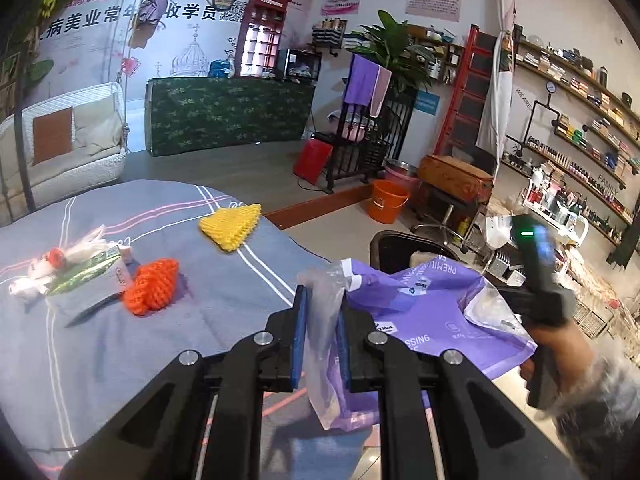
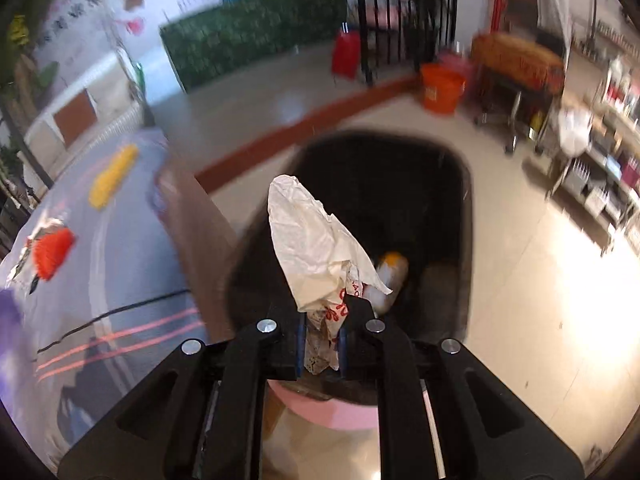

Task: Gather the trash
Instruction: 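Drop the white printed bag into the bin with the right tool while the left tool carries the purple bag, then lower the purple bag into the brown bin and open the left tool, then grasp the green juice carton with the left tool while the right tool returns over the bed, then grasp the orange mesh net with the right tool, then carry the orange mesh net into the bin and open the right tool, then carry the green juice carton into the bin and open the left tool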

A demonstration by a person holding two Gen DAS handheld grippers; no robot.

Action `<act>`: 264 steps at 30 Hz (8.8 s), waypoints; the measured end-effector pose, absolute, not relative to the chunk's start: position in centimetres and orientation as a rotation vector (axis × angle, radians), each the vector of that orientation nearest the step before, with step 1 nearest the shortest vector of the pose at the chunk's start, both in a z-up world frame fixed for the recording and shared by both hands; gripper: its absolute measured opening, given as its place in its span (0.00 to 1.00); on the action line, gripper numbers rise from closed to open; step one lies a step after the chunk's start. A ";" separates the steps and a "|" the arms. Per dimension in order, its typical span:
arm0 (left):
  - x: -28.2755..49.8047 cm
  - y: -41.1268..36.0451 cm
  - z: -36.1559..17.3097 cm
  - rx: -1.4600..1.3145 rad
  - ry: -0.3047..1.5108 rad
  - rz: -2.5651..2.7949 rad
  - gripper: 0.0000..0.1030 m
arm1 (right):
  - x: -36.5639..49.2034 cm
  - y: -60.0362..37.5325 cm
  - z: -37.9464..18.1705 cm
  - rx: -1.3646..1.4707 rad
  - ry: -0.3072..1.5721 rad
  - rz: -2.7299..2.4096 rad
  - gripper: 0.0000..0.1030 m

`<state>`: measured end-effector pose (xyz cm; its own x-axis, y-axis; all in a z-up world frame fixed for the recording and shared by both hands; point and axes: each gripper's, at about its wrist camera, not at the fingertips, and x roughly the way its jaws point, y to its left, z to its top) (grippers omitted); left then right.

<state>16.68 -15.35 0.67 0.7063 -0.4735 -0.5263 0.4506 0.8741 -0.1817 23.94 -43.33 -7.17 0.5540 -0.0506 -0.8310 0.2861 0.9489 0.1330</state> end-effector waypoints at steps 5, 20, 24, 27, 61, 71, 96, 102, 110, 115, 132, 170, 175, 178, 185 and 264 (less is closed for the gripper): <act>16.5 -15.5 0.3 -0.028 0.608 -0.518 0.14 | 28.1 -45.4 -11.7 0.283 1.142 -0.228 0.12; 16.9 -16.8 -0.6 -0.010 0.652 -0.539 0.14 | 31.8 -46.8 -15.5 0.236 1.340 -0.288 0.74; 17.3 -17.2 -0.6 0.004 0.663 -0.545 0.14 | 30.8 -46.6 -14.4 0.266 1.297 -0.279 0.74; 17.6 -17.4 -0.8 0.023 0.663 -0.547 0.14 | 29.9 -46.4 -13.1 0.263 1.245 -0.275 0.74; 25.8 -39.1 -7.3 0.603 0.734 -0.609 0.14 | 5.1 -48.9 -3.8 0.334 0.590 -0.561 0.89; 25.8 -42.5 -10.4 0.750 0.764 -0.603 0.27 | 4.1 -48.4 -3.9 0.351 0.582 -0.544 0.89; 22.4 -37.7 -5.7 0.521 0.686 -0.641 0.85 | 3.8 -48.5 -3.4 0.403 0.537 -0.555 0.89; 21.2 -32.2 -3.8 0.437 0.678 -0.603 0.88 | 5.9 -47.3 -3.6 0.407 0.560 -0.479 0.89; 20.3 -22.5 -2.2 0.247 0.688 -0.460 0.91 | 10.4 -42.5 -4.4 0.379 0.626 -0.299 0.89; 20.1 -16.4 -2.1 0.203 0.692 -0.357 0.91 | 13.5 -38.0 -4.7 0.355 0.673 -0.153 0.89; 28.1 -0.5 -3.9 0.531 0.777 -0.285 0.91 | 18.3 -26.5 -5.7 0.240 0.799 0.107 0.89; 26.8 4.7 -2.7 0.074 0.840 -0.254 0.53 | 31.9 -13.1 -6.0 0.157 0.951 0.407 0.89; 23.2 5.8 -2.4 0.003 0.797 -0.199 0.53 | 35.4 -10.8 -6.9 0.148 0.976 0.397 0.88; 22.5 6.0 -2.7 0.003 0.795 -0.176 0.53 | 36.5 -10.3 -7.4 0.161 1.002 0.396 0.79; 20.8 6.6 -3.0 -0.067 0.794 -0.178 0.53 | 37.3 -10.5 -8.7 0.203 1.047 0.393 0.30; 23.2 -27.8 -5.8 0.167 0.910 -0.790 0.53 | 23.2 -45.9 -8.2 0.214 0.964 -0.350 0.75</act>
